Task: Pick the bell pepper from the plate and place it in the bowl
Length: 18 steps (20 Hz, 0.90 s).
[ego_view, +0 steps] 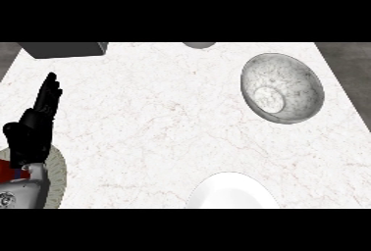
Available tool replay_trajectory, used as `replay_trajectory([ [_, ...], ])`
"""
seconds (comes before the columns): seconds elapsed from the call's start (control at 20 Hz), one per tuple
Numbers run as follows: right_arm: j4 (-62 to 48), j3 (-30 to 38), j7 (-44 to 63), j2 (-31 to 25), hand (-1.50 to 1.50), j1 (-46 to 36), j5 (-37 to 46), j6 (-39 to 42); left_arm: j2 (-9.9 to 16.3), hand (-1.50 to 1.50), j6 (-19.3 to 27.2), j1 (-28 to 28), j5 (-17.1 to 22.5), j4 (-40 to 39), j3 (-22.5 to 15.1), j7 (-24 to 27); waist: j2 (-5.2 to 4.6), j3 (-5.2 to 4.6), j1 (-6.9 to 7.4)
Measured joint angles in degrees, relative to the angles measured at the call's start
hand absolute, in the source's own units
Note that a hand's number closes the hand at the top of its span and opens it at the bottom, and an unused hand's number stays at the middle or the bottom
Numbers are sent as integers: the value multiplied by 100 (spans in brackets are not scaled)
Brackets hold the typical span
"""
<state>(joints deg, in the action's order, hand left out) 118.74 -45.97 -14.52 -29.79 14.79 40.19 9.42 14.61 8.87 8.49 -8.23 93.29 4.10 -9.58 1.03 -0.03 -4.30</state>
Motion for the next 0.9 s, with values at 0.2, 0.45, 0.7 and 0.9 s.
replay_trajectory([
  [0.2,1122,904,-96,-722,150,829,-581,-345,-37,0,-16,5,-2,64,-46,-36,-35,4,56],
  [0.45,1450,2267,-194,-1062,150,1297,-1504,-503,-32,0,-125,106,43,74,-73,-44,-79,5,221],
  [0.7,1158,3531,-20,-1026,150,847,-3015,-221,-78,0,-175,278,3,-86,-133,17,-113,4,374],
  [0.9,410,4100,259,-880,150,-33,-3791,-9,-181,0,-124,366,-110,-132,-227,-31,-120,3,452],
])
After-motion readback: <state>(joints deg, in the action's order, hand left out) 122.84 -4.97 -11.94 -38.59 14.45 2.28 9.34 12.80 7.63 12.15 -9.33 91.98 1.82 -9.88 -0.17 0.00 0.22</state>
